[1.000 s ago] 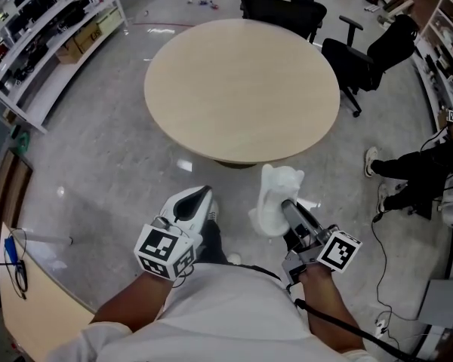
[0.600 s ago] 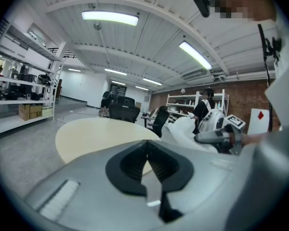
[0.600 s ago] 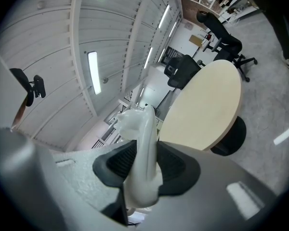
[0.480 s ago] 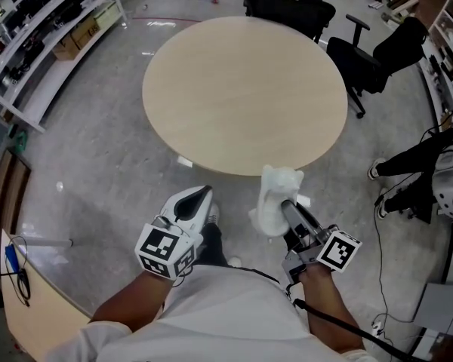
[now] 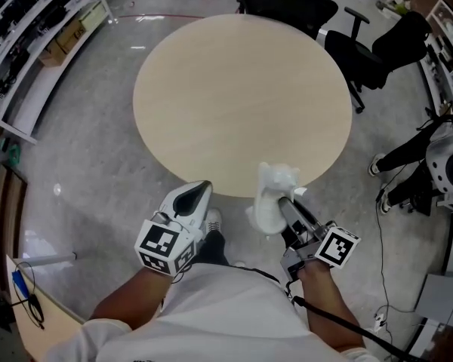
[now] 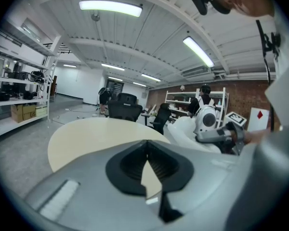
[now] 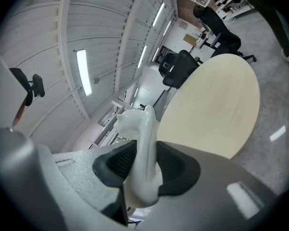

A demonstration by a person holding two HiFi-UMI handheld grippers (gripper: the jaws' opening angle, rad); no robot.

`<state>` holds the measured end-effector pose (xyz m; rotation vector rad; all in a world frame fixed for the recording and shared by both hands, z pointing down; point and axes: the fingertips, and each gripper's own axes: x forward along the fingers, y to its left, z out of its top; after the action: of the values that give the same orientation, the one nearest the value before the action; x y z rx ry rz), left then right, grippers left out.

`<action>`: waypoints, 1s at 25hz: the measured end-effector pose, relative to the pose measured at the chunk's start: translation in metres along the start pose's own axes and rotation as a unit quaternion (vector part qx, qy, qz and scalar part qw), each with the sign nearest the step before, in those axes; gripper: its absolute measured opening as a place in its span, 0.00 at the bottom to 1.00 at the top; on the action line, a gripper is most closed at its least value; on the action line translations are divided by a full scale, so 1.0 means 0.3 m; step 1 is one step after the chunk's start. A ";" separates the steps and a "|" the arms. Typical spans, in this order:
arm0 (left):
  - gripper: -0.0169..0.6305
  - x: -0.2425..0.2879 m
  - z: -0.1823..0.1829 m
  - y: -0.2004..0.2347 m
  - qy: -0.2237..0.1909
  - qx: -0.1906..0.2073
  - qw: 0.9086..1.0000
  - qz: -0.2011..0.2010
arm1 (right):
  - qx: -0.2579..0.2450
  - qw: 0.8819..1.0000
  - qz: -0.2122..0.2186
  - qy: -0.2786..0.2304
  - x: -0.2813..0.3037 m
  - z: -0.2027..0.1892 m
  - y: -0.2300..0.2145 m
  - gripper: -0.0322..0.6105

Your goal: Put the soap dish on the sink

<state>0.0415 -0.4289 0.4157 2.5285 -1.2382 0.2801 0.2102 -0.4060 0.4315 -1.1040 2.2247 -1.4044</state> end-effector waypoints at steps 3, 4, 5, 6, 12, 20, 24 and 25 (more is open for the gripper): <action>0.04 0.049 0.018 0.074 0.005 0.000 1.000 -0.003 | 0.008 1.000 -0.008 -0.001 0.071 0.031 -0.022 0.26; 0.04 0.065 0.021 0.097 0.007 0.000 1.000 -0.005 | 0.009 1.000 -0.010 -0.001 0.098 0.040 -0.028 0.26; 0.04 0.081 0.024 0.118 0.008 0.000 1.000 -0.008 | 0.009 1.000 -0.012 0.000 0.126 0.047 -0.035 0.26; 0.04 0.098 0.028 0.137 0.009 0.000 1.000 -0.012 | 0.008 1.000 -0.015 0.001 0.155 0.054 -0.044 0.26; 0.04 0.193 0.045 0.240 0.014 0.003 0.999 -0.034 | 0.021 0.999 -0.047 0.011 0.309 0.078 -0.151 0.26; 0.04 0.272 0.032 0.339 0.026 -0.013 0.999 -0.042 | 0.041 0.995 -0.089 0.022 0.429 0.110 -0.286 0.26; 0.04 0.312 0.005 0.330 0.041 -0.023 0.998 -0.041 | 0.046 0.993 -0.104 0.043 0.468 0.110 -0.365 0.26; 0.04 0.320 -0.003 0.329 0.044 -0.025 0.998 -0.038 | 0.048 0.992 -0.106 0.049 0.477 0.106 -0.384 0.26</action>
<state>0.0215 -0.5560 0.4647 2.4866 -1.0993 0.3358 0.1860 -0.5577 0.5368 -1.2954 2.1303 -1.6651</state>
